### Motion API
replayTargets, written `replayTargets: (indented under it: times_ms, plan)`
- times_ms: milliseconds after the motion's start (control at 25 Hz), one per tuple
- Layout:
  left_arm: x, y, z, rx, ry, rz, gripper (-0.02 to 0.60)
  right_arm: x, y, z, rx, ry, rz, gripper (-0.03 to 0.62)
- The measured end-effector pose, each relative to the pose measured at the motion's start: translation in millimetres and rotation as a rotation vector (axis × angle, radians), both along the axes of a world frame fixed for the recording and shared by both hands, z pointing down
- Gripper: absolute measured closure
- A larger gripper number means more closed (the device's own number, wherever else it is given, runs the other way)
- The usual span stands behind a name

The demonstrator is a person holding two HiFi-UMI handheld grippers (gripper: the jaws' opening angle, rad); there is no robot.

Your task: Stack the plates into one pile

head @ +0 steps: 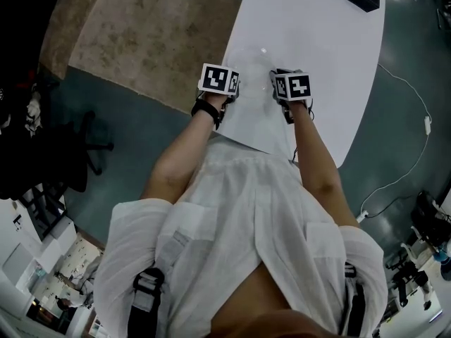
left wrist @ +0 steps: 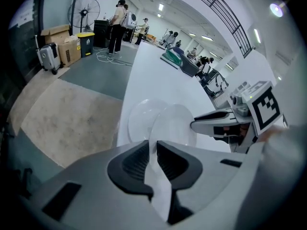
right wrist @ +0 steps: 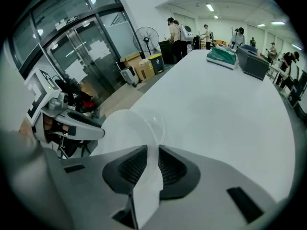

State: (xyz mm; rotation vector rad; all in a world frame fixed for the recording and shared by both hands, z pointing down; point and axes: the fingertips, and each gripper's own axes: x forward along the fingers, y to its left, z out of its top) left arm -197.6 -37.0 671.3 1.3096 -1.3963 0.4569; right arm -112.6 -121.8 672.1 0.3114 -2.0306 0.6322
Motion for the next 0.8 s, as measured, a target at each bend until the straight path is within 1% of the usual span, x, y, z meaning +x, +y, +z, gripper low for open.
replayTargets:
  times_ms: [120, 320, 480, 640, 720, 800]
  plan:
    - [-17, -9, -1, -0.002, 0.007, -0.005, 0.525, -15, -7, 1, -0.01, -0.001, 0.007, 0.503]
    - [-36, -20, 2, -0.021, 0.053, -0.011, 0.525, -32, -18, 3, -0.029, 0.012, 0.022, 0.502]
    - [-43, -31, 8, -0.03, 0.101, -0.04, 0.525, -38, -27, 10, -0.021, 0.037, 0.035, 0.499]
    - [-52, -36, 8, -0.027, 0.104, -0.059, 0.522, -46, -31, 10, -0.008, 0.042, 0.031, 0.484]
    - [-55, -38, 6, -0.02, 0.102, -0.069, 0.492, -50, -33, 7, 0.0, 0.035, 0.03, 0.476]
    - [-57, -39, 6, -0.013, 0.101, -0.071, 0.448, -53, -34, 5, 0.008, 0.03, 0.028, 0.476]
